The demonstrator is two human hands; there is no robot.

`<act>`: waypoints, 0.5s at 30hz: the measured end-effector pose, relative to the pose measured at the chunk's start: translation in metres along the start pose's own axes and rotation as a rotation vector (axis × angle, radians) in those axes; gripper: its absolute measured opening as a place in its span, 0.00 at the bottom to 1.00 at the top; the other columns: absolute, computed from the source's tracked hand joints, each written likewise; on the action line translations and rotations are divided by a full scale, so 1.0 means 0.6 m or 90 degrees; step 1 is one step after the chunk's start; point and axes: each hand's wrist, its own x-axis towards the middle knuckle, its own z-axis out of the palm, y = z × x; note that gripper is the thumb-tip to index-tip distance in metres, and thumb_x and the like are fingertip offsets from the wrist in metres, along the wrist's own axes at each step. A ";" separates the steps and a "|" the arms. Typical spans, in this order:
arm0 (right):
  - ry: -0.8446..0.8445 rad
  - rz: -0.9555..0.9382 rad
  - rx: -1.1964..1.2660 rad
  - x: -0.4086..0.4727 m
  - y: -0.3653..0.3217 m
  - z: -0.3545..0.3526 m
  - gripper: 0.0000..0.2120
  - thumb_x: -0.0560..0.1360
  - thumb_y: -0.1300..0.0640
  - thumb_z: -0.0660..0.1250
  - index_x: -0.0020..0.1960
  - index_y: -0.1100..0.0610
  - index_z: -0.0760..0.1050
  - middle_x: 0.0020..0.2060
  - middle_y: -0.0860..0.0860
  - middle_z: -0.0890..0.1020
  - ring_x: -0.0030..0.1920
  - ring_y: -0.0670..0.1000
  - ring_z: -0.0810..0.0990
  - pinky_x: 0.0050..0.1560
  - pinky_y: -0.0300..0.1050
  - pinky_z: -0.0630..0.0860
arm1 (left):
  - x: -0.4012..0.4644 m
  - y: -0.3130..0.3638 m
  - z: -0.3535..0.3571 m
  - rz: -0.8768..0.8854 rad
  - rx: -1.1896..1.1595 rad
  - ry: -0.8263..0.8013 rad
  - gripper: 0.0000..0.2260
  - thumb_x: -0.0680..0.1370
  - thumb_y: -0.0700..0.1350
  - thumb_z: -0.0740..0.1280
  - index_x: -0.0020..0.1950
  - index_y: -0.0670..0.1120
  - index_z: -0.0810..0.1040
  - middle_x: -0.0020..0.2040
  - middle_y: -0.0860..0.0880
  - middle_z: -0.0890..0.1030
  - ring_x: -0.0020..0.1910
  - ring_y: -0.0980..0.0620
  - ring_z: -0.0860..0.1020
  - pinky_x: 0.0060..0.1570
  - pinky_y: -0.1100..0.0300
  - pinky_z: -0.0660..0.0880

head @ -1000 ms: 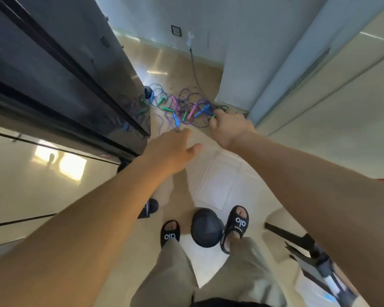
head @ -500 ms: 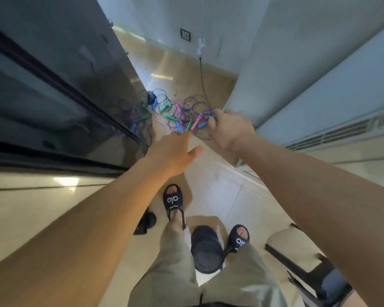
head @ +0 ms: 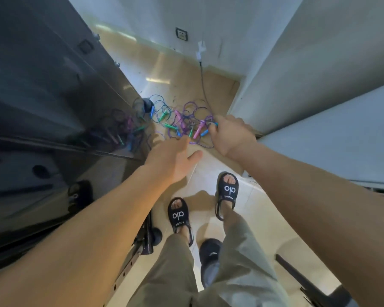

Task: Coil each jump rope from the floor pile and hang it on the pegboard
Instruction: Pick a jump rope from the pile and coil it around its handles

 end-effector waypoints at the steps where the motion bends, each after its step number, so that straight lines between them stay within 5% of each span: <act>1: -0.002 -0.005 0.003 0.019 0.003 0.005 0.18 0.83 0.48 0.50 0.65 0.55 0.72 0.63 0.58 0.76 0.63 0.62 0.73 0.60 0.55 0.69 | 0.016 -0.001 0.000 -0.004 -0.003 0.003 0.28 0.82 0.63 0.53 0.77 0.48 0.64 0.65 0.42 0.78 0.63 0.41 0.76 0.61 0.44 0.75; 5: -0.018 -0.015 0.029 0.097 0.014 0.024 0.17 0.83 0.49 0.50 0.61 0.55 0.72 0.62 0.56 0.76 0.61 0.63 0.74 0.58 0.55 0.69 | 0.077 -0.001 0.005 -0.036 -0.031 -0.019 0.28 0.82 0.63 0.54 0.77 0.48 0.63 0.66 0.42 0.77 0.62 0.41 0.76 0.59 0.43 0.76; 8: -0.055 -0.032 -0.004 0.152 0.028 0.042 0.18 0.84 0.48 0.48 0.64 0.54 0.72 0.64 0.56 0.75 0.65 0.61 0.72 0.63 0.56 0.68 | 0.128 -0.008 0.015 -0.048 -0.064 -0.008 0.24 0.81 0.64 0.54 0.70 0.51 0.68 0.57 0.46 0.78 0.53 0.44 0.78 0.54 0.44 0.77; 11: -0.076 -0.047 -0.026 0.203 0.040 0.066 0.18 0.84 0.49 0.48 0.64 0.54 0.71 0.64 0.57 0.75 0.65 0.61 0.72 0.64 0.55 0.67 | 0.177 -0.022 0.034 -0.073 -0.079 -0.023 0.18 0.82 0.61 0.53 0.64 0.52 0.70 0.58 0.47 0.76 0.56 0.44 0.76 0.54 0.44 0.77; 15: -0.085 -0.045 -0.052 0.276 0.048 0.123 0.18 0.84 0.49 0.48 0.64 0.54 0.71 0.62 0.57 0.75 0.64 0.61 0.72 0.63 0.56 0.68 | 0.250 -0.054 0.084 -0.051 -0.043 -0.062 0.33 0.73 0.65 0.40 0.67 0.50 0.69 0.60 0.46 0.74 0.54 0.47 0.72 0.48 0.50 0.74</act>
